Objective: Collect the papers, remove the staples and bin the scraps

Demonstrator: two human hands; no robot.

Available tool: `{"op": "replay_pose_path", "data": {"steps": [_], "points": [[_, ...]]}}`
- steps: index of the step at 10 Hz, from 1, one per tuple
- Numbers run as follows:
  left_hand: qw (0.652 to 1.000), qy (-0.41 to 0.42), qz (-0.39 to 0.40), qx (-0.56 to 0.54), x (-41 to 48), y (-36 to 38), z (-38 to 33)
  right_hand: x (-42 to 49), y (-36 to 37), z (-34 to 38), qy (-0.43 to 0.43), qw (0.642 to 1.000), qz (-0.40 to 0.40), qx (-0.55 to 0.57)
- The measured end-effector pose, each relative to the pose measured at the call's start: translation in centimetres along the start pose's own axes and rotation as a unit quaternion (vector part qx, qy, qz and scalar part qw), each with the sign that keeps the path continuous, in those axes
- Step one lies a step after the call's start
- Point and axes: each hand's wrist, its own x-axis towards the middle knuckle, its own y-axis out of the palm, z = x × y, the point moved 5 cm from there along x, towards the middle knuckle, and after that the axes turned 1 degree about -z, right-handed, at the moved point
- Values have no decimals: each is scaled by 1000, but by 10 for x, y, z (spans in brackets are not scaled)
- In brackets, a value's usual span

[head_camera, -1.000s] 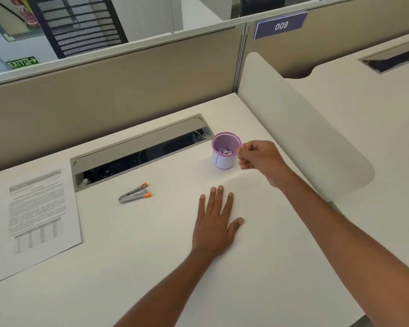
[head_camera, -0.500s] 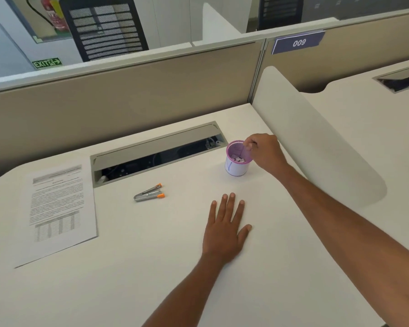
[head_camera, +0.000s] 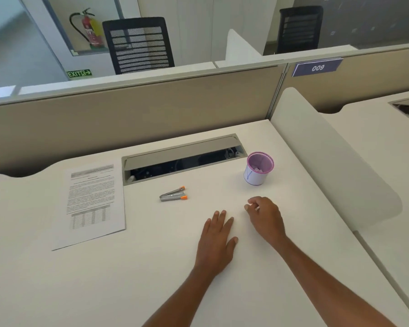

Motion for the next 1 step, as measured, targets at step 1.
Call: {"op": "replay_pose_path", "data": {"steps": [1], "points": [[996,-79,-4,-49,-10,-28,26,-24,34,14,-7,1000,25,-12]]}}
